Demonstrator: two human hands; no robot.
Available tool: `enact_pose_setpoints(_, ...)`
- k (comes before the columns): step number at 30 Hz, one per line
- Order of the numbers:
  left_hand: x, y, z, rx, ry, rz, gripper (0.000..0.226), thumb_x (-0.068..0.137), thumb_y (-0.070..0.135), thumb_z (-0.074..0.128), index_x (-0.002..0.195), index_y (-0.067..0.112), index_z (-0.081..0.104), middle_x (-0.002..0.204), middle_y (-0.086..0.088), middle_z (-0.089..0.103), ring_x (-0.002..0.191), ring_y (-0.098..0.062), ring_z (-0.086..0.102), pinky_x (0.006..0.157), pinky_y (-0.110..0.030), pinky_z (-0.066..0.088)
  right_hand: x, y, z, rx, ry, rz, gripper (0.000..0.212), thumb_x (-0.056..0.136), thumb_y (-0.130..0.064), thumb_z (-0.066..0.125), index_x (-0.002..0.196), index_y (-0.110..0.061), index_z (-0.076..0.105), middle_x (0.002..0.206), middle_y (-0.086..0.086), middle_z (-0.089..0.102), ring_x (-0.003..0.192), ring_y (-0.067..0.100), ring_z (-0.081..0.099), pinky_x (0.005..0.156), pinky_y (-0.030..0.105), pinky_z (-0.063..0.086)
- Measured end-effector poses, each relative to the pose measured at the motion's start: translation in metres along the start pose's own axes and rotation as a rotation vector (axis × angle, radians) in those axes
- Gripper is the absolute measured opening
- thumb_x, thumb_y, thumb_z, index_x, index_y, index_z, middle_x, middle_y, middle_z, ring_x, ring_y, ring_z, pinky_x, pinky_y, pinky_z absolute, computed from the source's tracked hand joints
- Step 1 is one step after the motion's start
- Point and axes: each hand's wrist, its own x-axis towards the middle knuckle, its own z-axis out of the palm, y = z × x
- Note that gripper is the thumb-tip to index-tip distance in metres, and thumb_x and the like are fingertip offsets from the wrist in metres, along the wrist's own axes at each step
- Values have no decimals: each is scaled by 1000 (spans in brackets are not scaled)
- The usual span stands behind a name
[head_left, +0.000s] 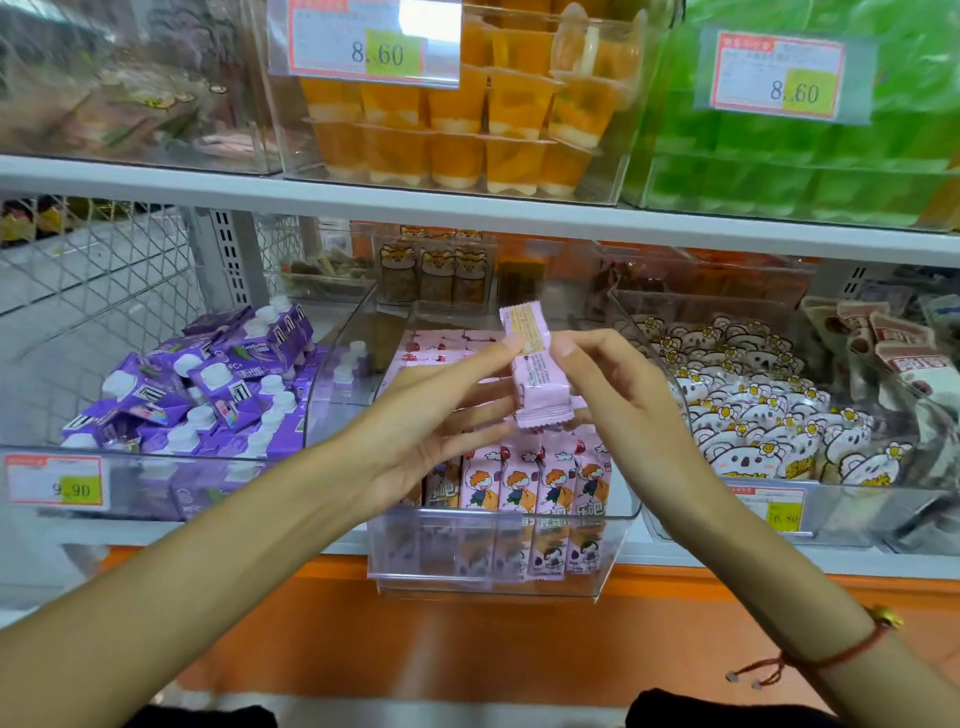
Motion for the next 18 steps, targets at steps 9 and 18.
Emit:
enact_pose_setpoints(9, 1, -5, -12, 320, -50, 308, 45, 80, 22, 71, 124, 21, 61, 118, 8, 69, 109, -4, 64, 90, -17, 51, -5, 2, -3, -28, -109, -61, 39, 89, -26, 61, 126, -28, 49, 114, -8, 61, 101, 1, 60, 89, 21, 50)
enact_pose_setpoints(18, 0, -8, -16, 385, -106, 451, 43, 82, -7, 65, 121, 9, 58, 120, 3, 67, 116, -7, 61, 94, -19, 48, -7, 3, -5, -231, -99, -294, 29, 88, -7, 66, 113, -20, 58, 112, -14, 62, 109, 6, 58, 98, 30, 45)
